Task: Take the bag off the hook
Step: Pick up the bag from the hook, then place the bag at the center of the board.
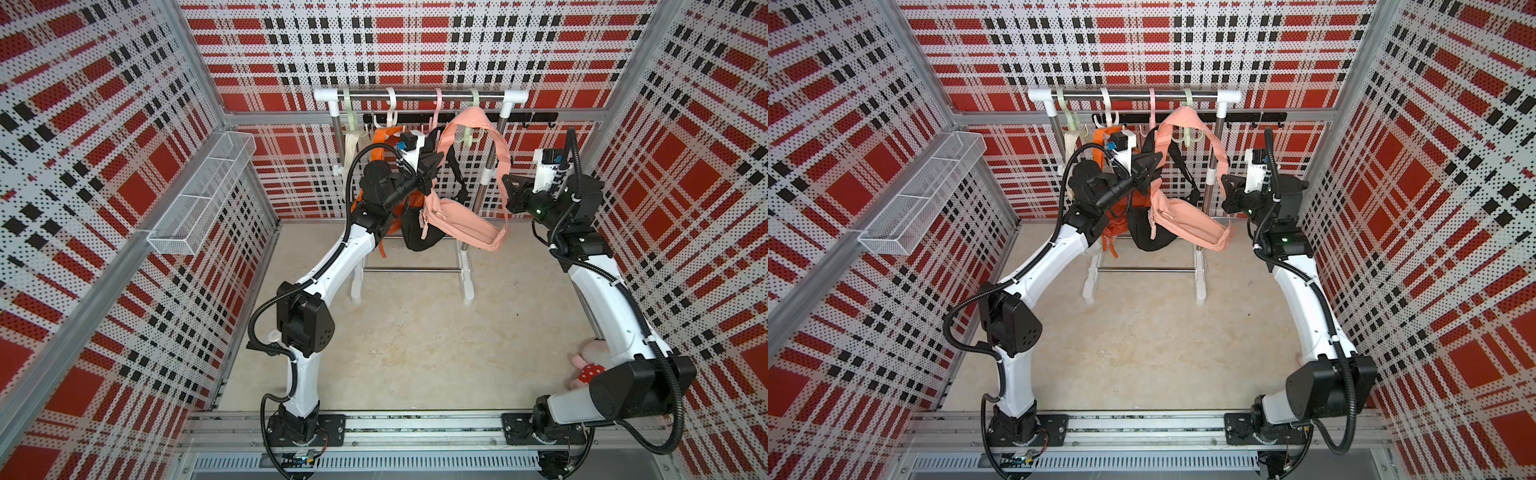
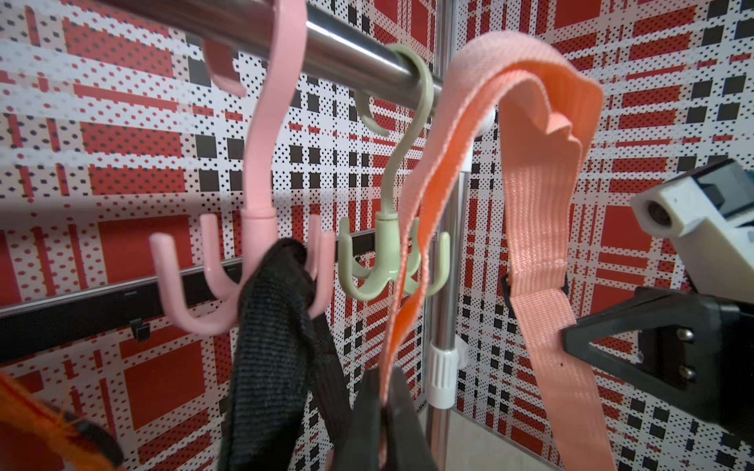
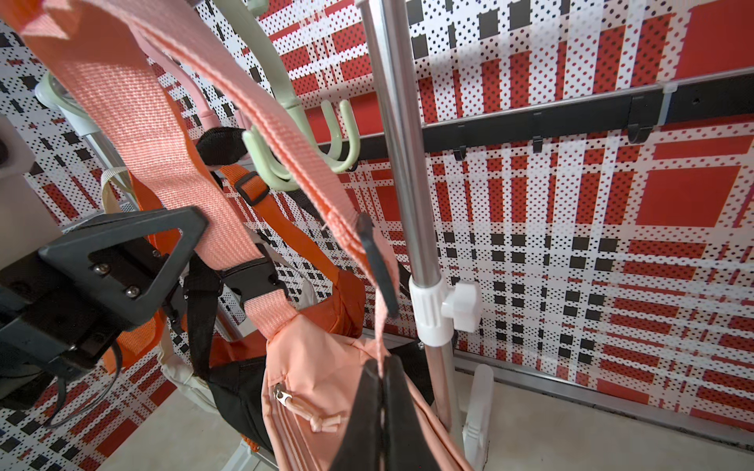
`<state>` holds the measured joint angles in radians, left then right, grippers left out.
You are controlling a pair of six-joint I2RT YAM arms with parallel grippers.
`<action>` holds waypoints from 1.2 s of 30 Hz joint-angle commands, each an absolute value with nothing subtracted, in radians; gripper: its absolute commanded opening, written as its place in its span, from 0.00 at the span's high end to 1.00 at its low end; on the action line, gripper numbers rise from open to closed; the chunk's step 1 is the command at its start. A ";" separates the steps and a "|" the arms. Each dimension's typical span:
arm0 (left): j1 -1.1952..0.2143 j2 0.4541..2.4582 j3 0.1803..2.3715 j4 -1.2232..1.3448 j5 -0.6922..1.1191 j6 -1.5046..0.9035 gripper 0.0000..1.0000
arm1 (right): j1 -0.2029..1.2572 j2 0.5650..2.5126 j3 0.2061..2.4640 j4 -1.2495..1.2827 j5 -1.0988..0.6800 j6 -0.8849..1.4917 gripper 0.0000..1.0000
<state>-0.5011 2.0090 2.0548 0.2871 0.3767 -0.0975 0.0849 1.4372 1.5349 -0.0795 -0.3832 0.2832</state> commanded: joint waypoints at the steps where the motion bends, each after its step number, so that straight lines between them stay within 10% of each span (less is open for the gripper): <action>1: -0.509 1.933 2.023 0.295 0.393 -0.105 1.00 | 0.091 1.362 1.534 -0.074 -0.388 0.293 1.00; 24: -0.816 1.464 1.261 0.389 0.352 -0.132 1.00 | 0.091 0.930 1.375 -0.720 -0.199 0.308 1.00; 36: -0.944 1.586 1.103 0.416 0.364 -0.291 1.00 | 0.079 0.950 1.305 -1.145 0.106 0.366 1.00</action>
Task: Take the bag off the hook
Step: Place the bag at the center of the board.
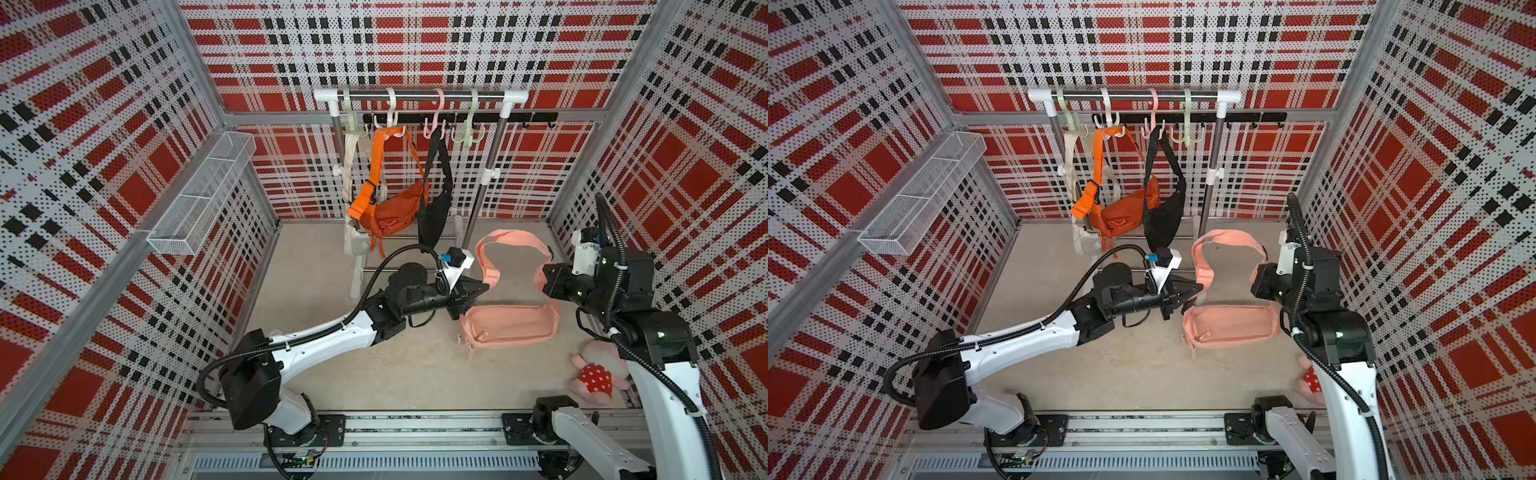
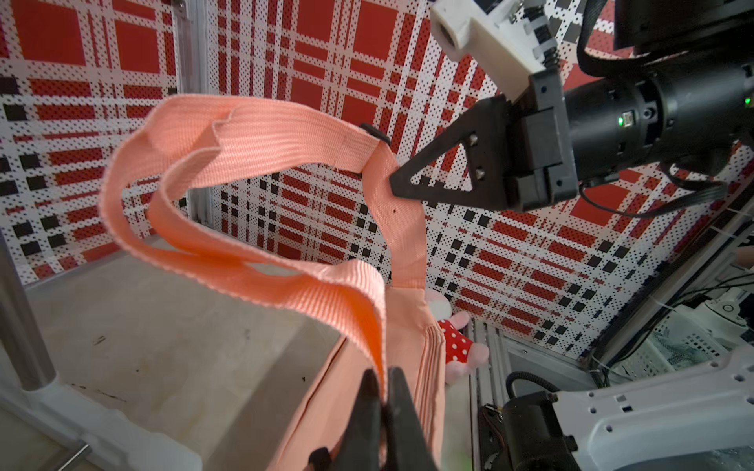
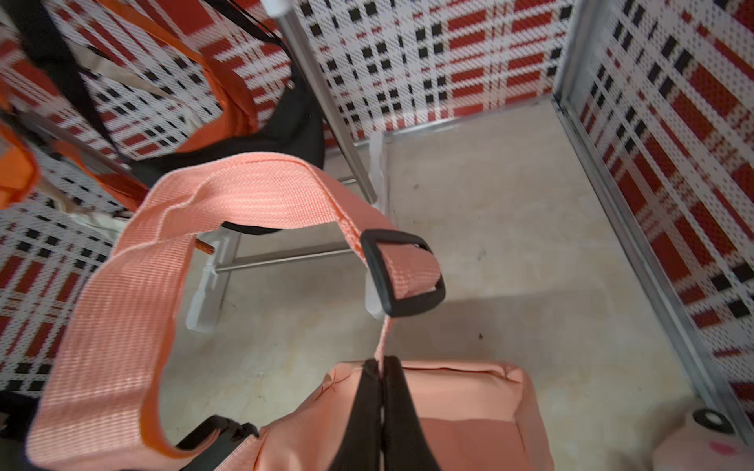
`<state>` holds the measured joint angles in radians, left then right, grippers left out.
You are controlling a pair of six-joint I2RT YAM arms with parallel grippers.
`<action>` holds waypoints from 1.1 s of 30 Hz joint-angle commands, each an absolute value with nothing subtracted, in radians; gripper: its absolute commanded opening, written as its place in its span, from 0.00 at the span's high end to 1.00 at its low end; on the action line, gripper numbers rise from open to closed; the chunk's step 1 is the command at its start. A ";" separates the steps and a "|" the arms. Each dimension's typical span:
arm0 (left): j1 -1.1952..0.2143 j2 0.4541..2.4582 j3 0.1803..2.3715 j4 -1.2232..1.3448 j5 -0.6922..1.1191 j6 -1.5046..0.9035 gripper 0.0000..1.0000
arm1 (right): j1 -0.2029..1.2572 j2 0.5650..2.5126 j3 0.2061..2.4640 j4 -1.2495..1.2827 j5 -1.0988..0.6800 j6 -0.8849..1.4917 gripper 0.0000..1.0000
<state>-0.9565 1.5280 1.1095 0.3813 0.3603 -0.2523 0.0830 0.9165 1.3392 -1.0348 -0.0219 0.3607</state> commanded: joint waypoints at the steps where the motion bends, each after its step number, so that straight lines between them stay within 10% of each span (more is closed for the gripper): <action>1: -0.937 1.620 1.106 0.432 0.375 -0.305 1.00 | 0.061 0.960 1.287 -1.129 0.118 0.356 1.00; 15: -0.841 2.121 1.339 0.808 0.506 -0.647 1.00 | -0.271 1.206 0.982 -0.567 -0.089 0.319 1.00; 33: -0.896 1.982 1.214 0.758 0.506 -0.635 1.00 | -0.274 1.037 0.975 -0.827 -0.092 0.330 1.00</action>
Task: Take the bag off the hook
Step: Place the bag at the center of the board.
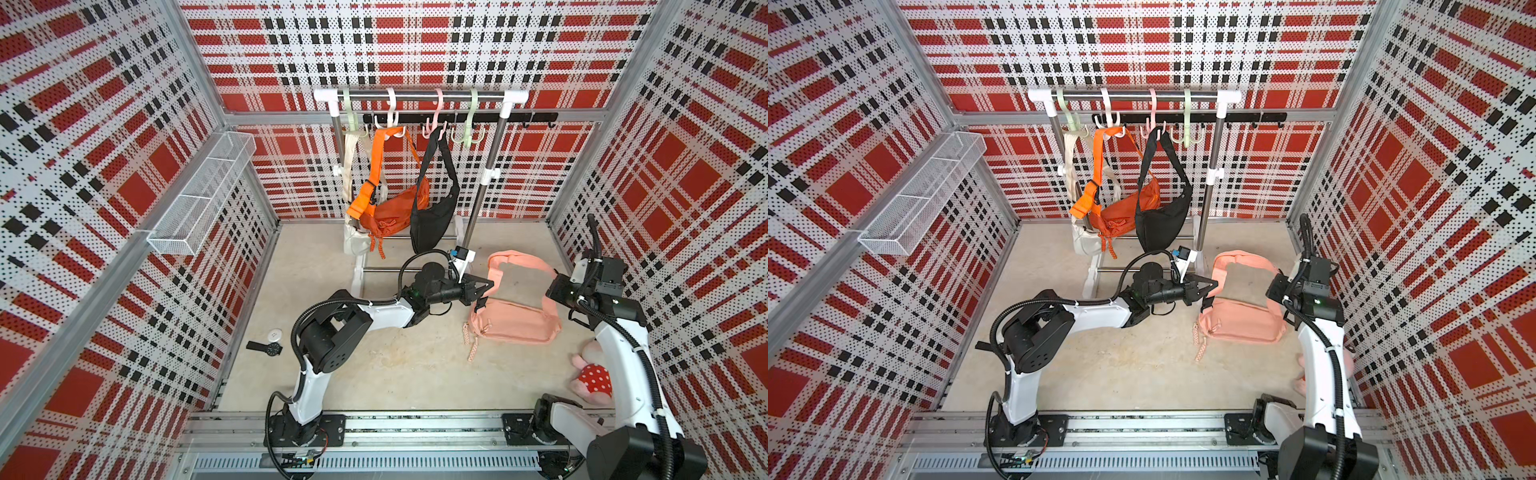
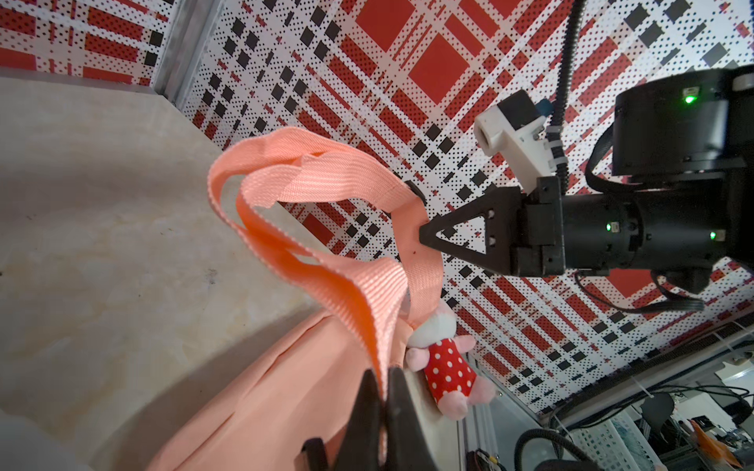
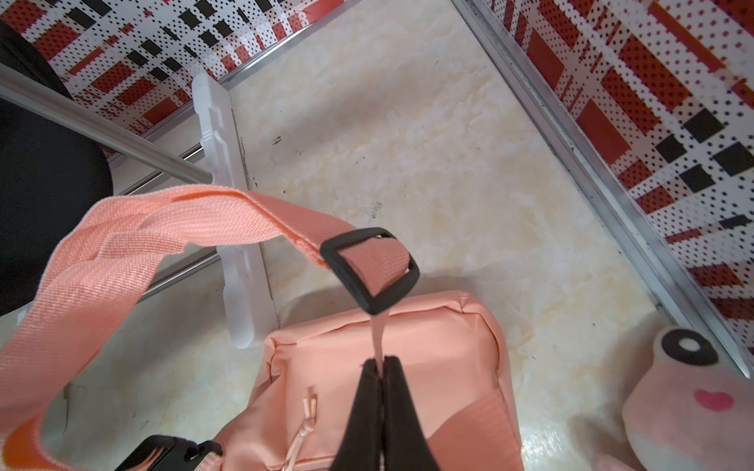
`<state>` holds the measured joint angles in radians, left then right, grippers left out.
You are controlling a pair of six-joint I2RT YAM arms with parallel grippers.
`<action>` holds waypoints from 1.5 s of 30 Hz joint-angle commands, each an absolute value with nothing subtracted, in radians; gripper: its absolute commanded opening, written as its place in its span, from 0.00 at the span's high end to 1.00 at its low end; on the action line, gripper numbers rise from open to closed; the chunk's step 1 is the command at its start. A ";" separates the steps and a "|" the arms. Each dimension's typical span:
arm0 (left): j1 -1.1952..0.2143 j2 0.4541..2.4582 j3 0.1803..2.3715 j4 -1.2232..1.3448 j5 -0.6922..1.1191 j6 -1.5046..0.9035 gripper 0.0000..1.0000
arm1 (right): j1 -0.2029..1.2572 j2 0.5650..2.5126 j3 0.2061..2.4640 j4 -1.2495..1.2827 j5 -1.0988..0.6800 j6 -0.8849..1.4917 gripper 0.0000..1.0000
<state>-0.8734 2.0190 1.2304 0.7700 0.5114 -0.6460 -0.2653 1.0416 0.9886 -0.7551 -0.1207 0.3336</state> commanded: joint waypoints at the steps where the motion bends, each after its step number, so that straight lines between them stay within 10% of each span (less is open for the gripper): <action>1: -0.904 1.979 1.209 0.756 0.506 -0.634 1.00 | -0.274 1.036 0.982 -0.835 -0.089 0.330 1.00; 28: -0.955 1.884 1.153 0.744 0.556 -0.686 1.00 | -0.274 0.892 1.025 -0.966 -0.036 0.326 1.00; 33: -0.936 1.913 1.162 0.738 0.545 -0.704 0.78 | -0.274 0.939 0.985 -0.881 -0.049 0.343 1.00; 36: -0.922 1.921 1.163 0.737 0.549 -0.725 0.55 | -0.273 0.958 0.979 -0.849 -0.066 0.346 0.88; 45: -0.823 1.842 1.142 0.662 0.457 -0.707 0.48 | -0.274 0.997 1.102 -0.901 -0.023 0.312 0.29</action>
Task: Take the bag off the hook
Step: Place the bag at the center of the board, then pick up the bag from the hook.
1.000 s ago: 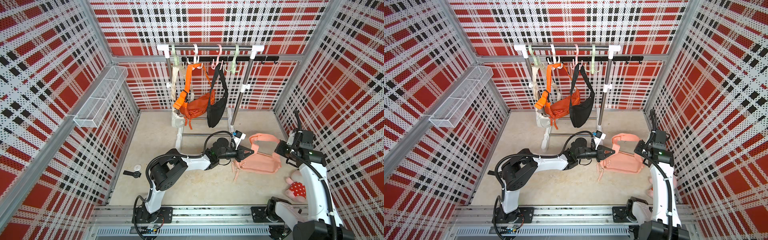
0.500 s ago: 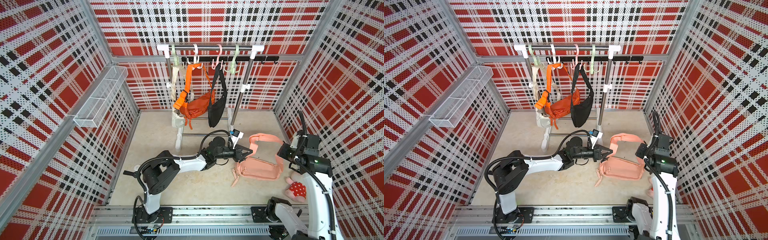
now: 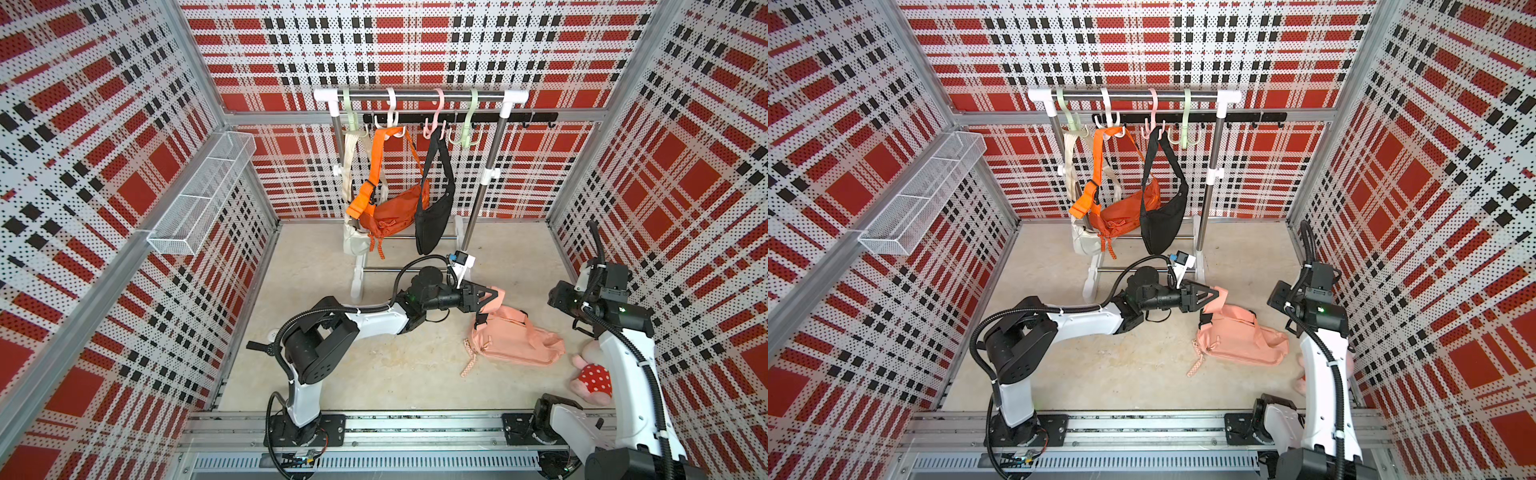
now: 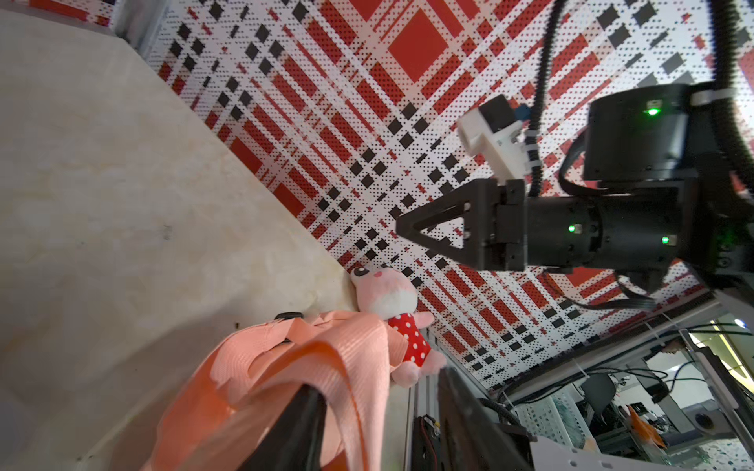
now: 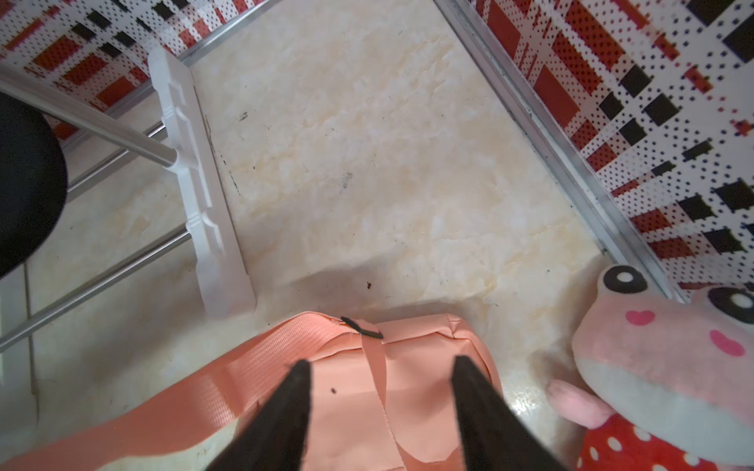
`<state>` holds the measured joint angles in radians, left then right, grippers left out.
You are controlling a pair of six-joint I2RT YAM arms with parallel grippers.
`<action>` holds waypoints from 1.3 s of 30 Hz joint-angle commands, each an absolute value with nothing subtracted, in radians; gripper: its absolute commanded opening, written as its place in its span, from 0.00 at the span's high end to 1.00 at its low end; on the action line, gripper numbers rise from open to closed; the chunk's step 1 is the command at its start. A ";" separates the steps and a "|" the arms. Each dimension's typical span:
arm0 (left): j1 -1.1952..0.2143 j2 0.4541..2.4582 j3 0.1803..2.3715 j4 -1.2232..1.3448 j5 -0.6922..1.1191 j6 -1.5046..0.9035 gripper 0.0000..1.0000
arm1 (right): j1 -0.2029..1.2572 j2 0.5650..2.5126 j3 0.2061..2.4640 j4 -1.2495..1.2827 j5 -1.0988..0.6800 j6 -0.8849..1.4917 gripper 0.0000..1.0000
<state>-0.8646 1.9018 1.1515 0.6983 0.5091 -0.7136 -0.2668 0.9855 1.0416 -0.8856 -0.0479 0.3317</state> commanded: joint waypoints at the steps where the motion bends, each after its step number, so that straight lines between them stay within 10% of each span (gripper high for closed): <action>1: -0.806 1.824 1.135 0.650 0.439 -0.705 0.41 | -0.273 1.002 1.127 -0.907 -0.025 0.310 0.26; 23: -0.596 1.571 1.373 0.211 0.339 -0.407 0.41 | 0.170 1.353 1.765 -0.810 0.045 0.402 0.37; 39: -0.472 1.648 1.620 0.065 0.196 -0.219 0.43 | 0.321 1.572 1.823 -0.322 -0.085 0.183 0.53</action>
